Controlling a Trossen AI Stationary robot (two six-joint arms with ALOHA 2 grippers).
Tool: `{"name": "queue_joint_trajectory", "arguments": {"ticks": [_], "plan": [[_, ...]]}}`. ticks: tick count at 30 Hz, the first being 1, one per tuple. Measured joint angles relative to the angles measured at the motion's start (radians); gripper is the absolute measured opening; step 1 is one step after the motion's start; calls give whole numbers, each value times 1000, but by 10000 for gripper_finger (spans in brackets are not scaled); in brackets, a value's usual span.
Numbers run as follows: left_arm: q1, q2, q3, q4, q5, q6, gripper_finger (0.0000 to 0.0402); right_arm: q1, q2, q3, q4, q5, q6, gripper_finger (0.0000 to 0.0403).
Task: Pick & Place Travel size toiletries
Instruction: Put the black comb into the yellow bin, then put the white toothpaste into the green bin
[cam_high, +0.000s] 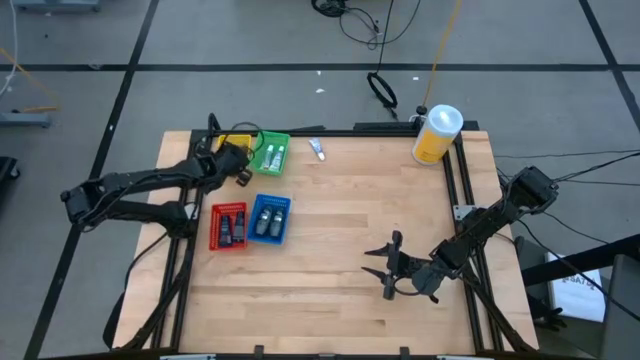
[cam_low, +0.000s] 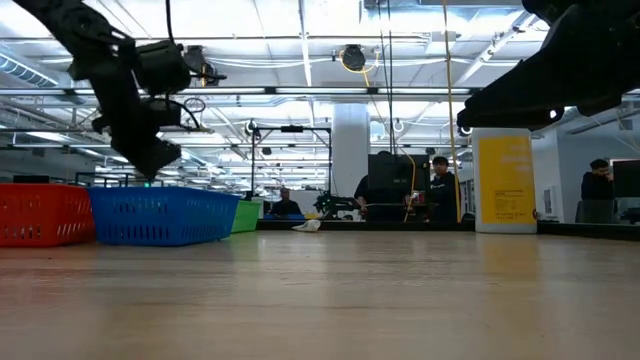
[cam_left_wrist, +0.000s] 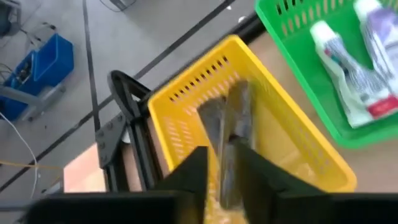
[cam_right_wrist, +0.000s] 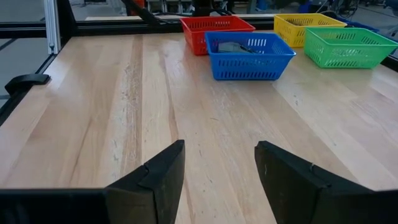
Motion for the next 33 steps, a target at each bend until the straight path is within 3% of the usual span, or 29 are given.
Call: {"name": "queue_joint_trajectory", "arguments": {"ticks": [4,6,10,12,14,18,24,26,30,33], "plan": [[71,0,116,-73,58,34,162,0,0,0,10,0,0,187],[92,0,175,-35,156,13,202,0,0,0,11,0,0,187],[72,14,210,278,528,112,245,-2,0,0,4,0,4,187],[26,85,212,474,593,121,248,-2,0,0,-32,3,-2,187],[6,169,214,586,607,117,245,-7,2,-1,-40,6,-2,187],[-16,386,307,641,609,123,230,-17,1,-1,-37,2,16,187],[-21,716,599,406,668,193,206,-40,1,-1,-23,2,5,187],[-33,796,710,327,667,278,206,-42,1,-1,-27,-16,19,187],[-67,930,857,226,644,487,229,-42,1,-1,-31,-22,14,187],[-78,984,943,150,595,505,260,-44,1,-1,-26,-24,16,187]]}}
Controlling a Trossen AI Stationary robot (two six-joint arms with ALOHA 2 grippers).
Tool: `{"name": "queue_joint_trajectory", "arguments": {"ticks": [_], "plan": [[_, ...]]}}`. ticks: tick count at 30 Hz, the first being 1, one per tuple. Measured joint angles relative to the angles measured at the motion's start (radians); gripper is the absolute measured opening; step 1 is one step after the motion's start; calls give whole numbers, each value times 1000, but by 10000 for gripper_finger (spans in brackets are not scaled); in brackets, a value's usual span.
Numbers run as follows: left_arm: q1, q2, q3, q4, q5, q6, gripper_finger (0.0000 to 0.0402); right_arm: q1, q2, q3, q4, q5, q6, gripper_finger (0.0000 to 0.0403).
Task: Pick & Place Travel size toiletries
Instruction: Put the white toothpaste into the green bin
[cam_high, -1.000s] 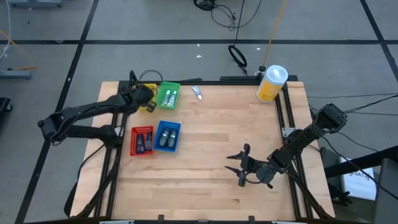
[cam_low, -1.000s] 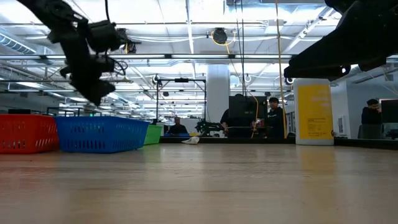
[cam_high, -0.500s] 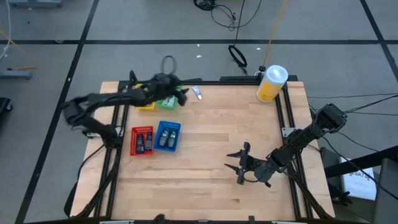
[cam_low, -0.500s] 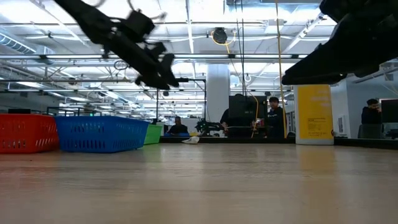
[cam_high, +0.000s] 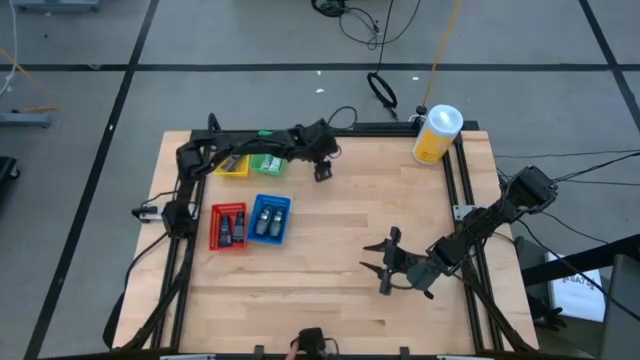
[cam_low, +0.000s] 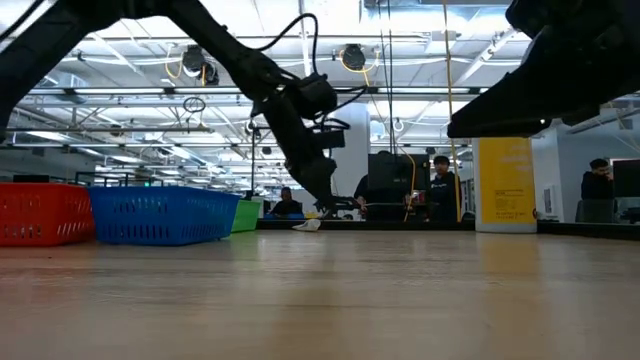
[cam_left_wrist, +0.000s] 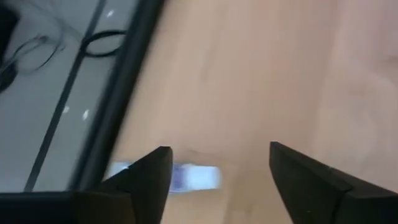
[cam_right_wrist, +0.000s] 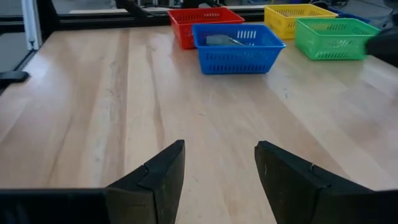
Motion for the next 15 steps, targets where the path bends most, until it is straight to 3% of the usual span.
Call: {"name": "queue_joint_trajectory", "arguments": {"ticks": [3,8,15], "plan": [[9,32,47,-31,-55,-78,294,1,0,1,-9,-2,3,187],[40,71,46,-52,-50,-233,323,1,0,1,-12,-1,7,187],[64,90,46,-89,125,-336,297,6,0,1,-12,-2,11,187]]}}
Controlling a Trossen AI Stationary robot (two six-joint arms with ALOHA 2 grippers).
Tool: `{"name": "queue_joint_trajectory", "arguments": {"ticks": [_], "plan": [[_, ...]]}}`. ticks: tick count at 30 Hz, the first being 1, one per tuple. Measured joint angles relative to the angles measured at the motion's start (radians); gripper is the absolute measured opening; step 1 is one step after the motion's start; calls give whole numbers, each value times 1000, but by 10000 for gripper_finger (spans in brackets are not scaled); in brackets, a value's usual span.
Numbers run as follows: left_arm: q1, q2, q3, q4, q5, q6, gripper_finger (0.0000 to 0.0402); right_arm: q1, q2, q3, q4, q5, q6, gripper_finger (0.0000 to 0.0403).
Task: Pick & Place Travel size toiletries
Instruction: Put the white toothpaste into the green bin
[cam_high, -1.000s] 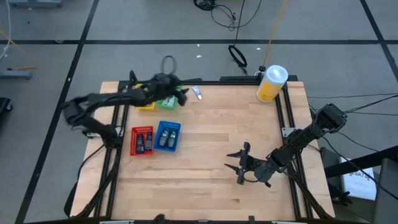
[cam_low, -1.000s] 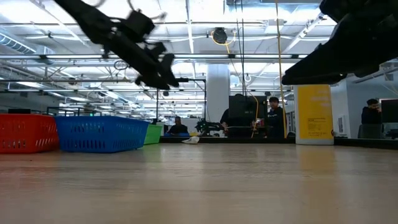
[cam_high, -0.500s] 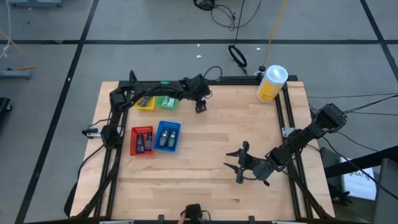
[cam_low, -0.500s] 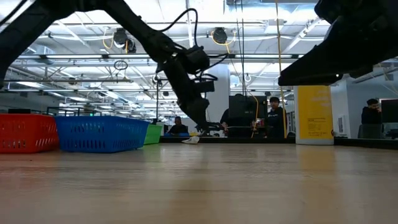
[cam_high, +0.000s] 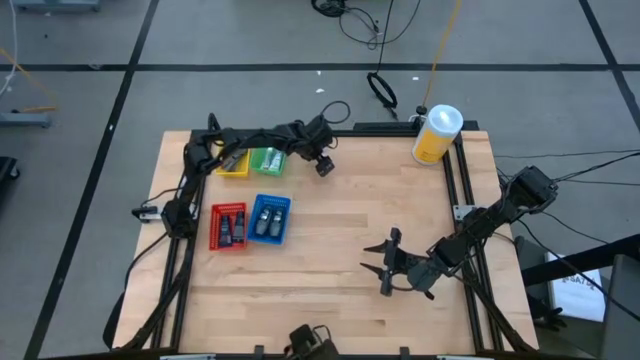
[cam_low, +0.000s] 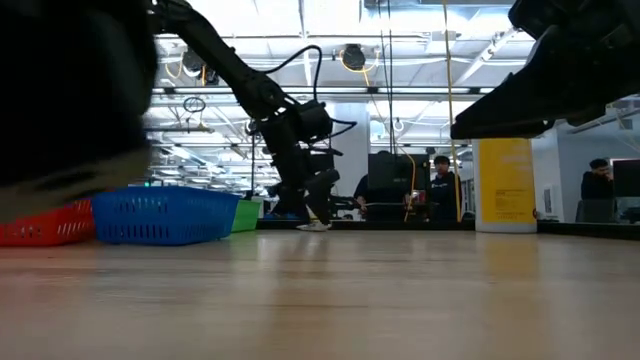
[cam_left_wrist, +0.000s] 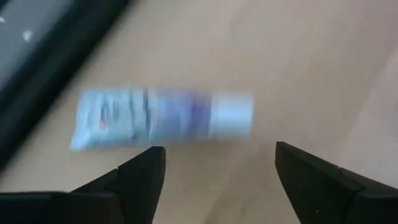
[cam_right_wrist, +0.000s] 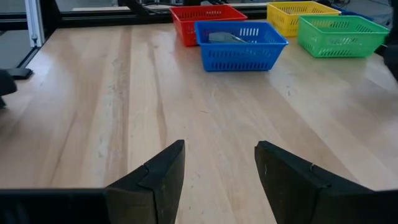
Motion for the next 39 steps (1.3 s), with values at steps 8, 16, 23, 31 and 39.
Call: {"name": "queue_joint_trajectory", "arguments": {"ticks": [8,16,23,31,39], "plan": [[-63,-4,1,-113,-12,55,257,6,0,0,1,0,4,187],[-102,-9,37,-136,-243,227,288,6,0,0,1,0,-1,187],[-11,-10,183,-143,-28,298,285,6,0,0,1,0,0,187],[129,14,193,-91,262,562,249,6,0,0,2,0,0,187],[128,93,193,-81,269,822,220,6,0,0,8,0,-1,187]]}}
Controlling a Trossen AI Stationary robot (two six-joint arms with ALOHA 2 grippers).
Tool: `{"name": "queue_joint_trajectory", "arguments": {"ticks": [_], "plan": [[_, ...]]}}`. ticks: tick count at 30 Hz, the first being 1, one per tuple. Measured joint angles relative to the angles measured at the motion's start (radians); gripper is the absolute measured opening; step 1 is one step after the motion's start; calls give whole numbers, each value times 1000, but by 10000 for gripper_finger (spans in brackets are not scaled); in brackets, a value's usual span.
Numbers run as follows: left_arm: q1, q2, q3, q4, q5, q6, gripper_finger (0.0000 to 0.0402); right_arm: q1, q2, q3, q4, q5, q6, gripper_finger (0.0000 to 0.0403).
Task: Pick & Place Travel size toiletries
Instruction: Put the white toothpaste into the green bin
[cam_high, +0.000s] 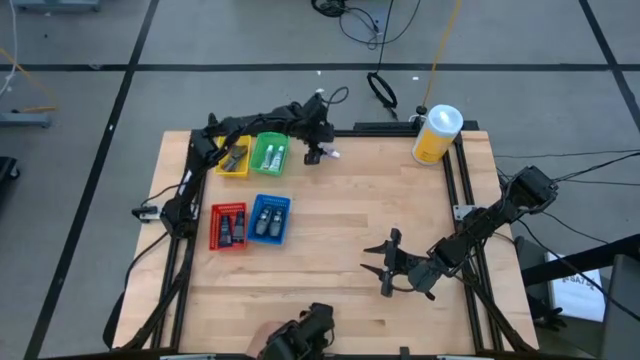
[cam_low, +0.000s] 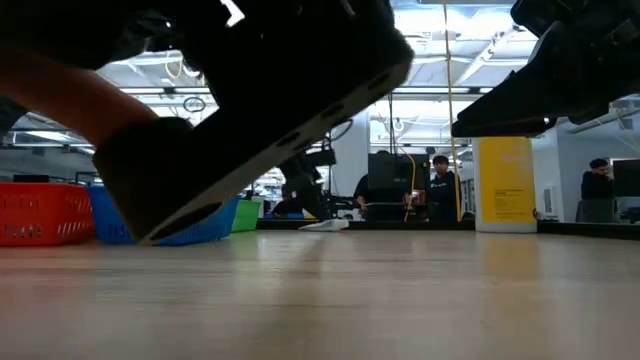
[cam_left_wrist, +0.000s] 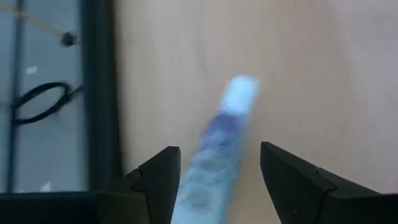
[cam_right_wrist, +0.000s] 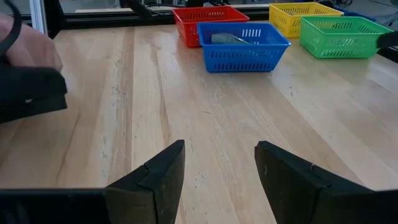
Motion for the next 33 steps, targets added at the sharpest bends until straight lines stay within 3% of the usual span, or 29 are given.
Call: {"name": "queue_joint_trajectory", "arguments": {"ticks": [5,12,19,25,27,33], "plan": [[6,-10,3,17,4,-23,205,0,0,0,1,0,0,187],[22,17,1,-126,14,0,168,0,0,0,4,0,0,187],[4,23,0,-131,-80,-16,119,0,0,0,6,-45,1,187],[-31,-2,1,-243,-228,-19,65,1,0,0,6,-53,0,187],[-38,-18,-2,-259,-236,-18,48,1,0,0,4,-53,0,187],[-59,-37,2,-76,-224,-251,39,0,0,0,-1,-51,-3,187]]}}
